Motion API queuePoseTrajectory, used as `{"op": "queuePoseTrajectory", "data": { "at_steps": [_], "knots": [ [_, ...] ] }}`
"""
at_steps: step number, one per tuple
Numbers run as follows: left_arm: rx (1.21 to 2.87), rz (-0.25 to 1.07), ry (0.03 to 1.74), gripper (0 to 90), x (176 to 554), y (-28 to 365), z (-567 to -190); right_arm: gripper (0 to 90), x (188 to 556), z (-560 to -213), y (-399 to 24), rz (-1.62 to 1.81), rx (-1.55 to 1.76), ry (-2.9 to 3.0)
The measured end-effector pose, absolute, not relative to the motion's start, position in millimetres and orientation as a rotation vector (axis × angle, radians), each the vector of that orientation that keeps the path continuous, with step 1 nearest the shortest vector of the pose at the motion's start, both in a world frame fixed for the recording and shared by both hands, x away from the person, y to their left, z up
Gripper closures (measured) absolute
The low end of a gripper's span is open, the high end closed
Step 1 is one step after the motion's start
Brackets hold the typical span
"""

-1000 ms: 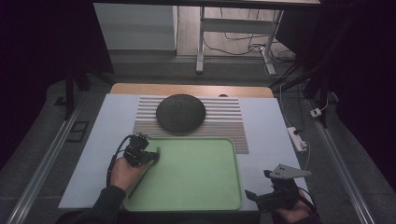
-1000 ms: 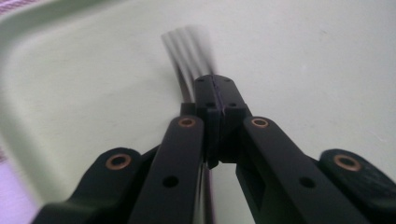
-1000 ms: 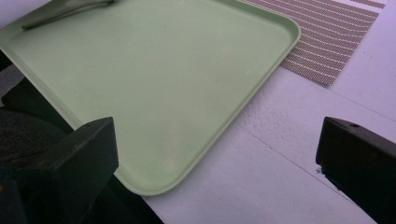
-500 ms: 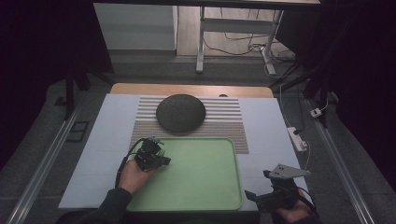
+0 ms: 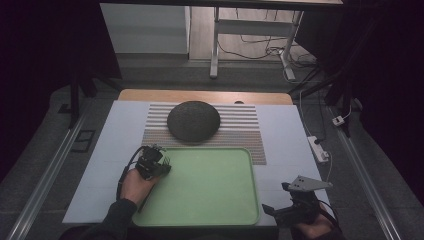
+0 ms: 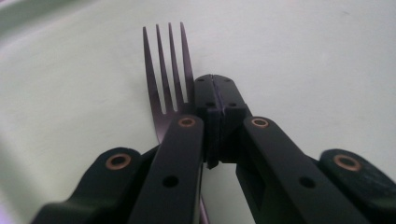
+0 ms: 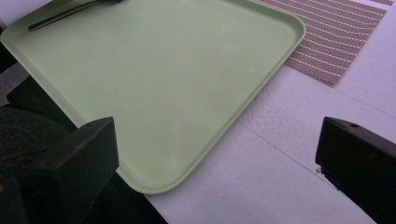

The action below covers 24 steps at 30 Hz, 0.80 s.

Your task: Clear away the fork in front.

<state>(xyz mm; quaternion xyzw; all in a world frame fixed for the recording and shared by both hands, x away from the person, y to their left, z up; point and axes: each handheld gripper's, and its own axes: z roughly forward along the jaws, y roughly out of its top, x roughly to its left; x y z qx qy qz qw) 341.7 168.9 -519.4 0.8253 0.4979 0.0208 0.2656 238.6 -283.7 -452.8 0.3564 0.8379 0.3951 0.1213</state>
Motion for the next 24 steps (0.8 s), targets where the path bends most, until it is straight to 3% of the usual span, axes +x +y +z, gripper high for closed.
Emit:
{"op": "queuePoseTrajectory", "data": {
  "at_steps": [15, 19, 24],
  "knots": [
    [2.181, 0.066, 1.451, 86.1, 346, 192, -518, 0.0, 240, -453, -285, 1.166, 1.057, 2.452],
    [2.167, 0.06, 1.42, 75.5, 343, 193, -512, 0.0, 240, -453, -285, 1.169, 1.056, 2.451],
    [2.142, 0.112, 1.313, 51.2, 332, 199, -497, 0.0, 240, -453, -285, 1.17, 1.058, 2.456]
  ]
}}
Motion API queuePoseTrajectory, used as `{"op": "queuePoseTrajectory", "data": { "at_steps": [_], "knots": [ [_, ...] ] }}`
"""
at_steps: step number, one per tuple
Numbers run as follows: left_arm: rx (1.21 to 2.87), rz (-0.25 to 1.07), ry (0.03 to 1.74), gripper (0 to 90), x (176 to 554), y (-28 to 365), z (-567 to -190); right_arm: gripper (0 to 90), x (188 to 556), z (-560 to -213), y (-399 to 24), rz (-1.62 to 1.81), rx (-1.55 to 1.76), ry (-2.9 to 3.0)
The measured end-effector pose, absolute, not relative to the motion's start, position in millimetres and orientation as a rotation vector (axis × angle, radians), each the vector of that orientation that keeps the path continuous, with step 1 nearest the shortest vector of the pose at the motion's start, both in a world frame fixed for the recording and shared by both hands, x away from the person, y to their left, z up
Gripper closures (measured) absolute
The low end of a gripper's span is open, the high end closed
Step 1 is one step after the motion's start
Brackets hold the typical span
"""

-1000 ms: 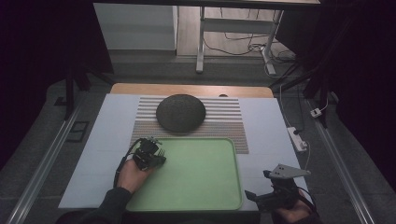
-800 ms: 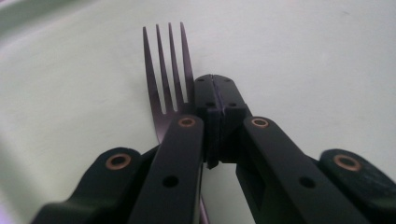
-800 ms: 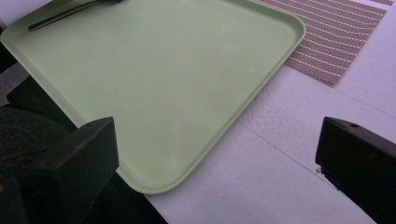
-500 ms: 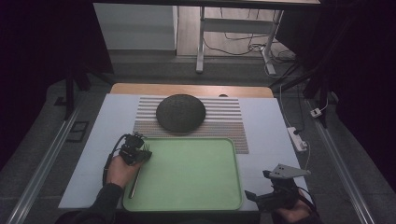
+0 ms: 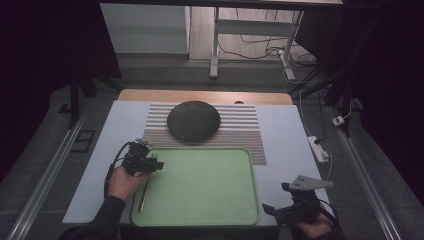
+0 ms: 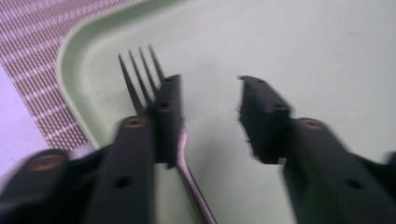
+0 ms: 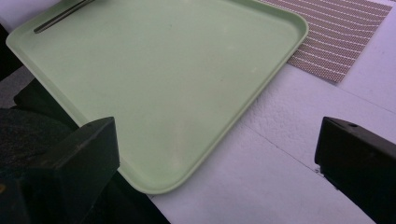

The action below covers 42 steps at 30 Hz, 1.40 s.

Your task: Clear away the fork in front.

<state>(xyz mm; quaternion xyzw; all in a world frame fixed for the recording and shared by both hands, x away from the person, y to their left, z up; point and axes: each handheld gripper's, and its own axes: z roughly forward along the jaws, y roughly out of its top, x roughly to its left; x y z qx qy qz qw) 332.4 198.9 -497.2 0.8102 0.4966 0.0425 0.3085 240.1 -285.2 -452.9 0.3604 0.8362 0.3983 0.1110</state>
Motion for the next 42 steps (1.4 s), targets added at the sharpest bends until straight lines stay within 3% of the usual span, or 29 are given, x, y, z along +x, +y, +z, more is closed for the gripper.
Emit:
{"op": "queuePoseTrajectory", "data": {
  "at_steps": [5, 17, 31, 42],
  "knots": [
    [2.109, 0.175, 1.179, 30.7, 316, 207, -483, 0.0, 240, -453, -285, 1.165, 1.057, 2.456],
    [1.987, 0.191, 1.119, 7.4, 268, 232, -465, 0.0, 241, -453, -285, 1.164, 1.073, 2.458],
    [1.864, 0.221, 1.129, 0.2, 208, 273, -469, 0.0, 239, -453, -287, 1.159, 1.102, 2.448],
    [1.909, 0.236, 1.222, 0.0, 182, 288, -475, 0.0, 239, -453, -291, 1.173, 1.15, 2.436]
  ]
}}
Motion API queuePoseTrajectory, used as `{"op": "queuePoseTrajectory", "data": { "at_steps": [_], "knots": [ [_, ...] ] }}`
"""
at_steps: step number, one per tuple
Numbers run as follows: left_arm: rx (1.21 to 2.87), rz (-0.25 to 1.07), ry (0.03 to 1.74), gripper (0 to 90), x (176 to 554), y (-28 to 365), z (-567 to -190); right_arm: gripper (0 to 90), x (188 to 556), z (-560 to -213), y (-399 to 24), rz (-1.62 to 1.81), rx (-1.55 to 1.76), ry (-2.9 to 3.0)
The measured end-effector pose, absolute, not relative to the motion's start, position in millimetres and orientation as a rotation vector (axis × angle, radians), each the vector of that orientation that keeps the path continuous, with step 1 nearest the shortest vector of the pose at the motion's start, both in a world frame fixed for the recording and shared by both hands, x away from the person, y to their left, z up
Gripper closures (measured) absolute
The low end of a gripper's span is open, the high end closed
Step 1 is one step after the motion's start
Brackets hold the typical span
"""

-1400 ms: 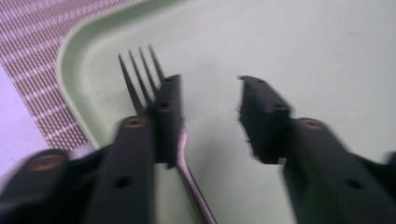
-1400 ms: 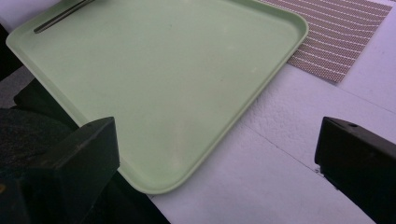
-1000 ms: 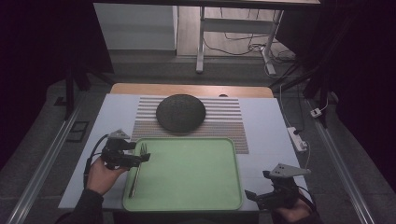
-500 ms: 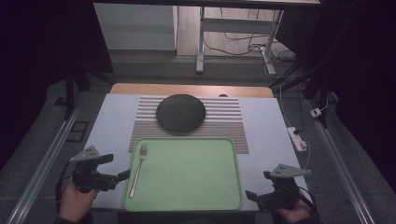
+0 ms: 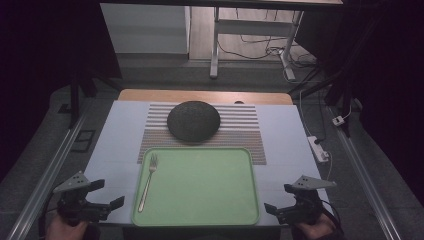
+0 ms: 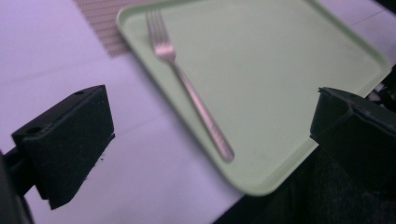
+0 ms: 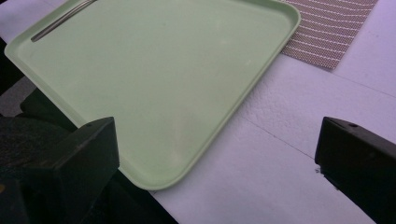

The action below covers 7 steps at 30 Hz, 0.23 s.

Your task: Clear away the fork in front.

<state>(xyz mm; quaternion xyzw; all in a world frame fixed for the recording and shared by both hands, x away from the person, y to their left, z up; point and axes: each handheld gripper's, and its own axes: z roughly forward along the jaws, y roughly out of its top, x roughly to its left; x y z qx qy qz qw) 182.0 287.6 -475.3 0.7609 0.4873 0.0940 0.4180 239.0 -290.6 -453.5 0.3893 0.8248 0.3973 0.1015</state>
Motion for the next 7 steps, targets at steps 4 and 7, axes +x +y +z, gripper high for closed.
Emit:
{"op": "queuePoseTrajectory", "data": {
  "at_steps": [4, 7],
  "knots": [
    [1.921, 0.247, 1.245, 0.0, 180.1, 287.4, -475.5, 0.0, 238.5, -453.6, -289.9, 1.16, 1.15, 2.441],
    [1.922, 0.246, 1.267, 0.0, 182.5, 286.5, -475.8, 0.0, 238.3, -454.0, -289.6, 1.152, 1.146, 2.445]
  ]
}}
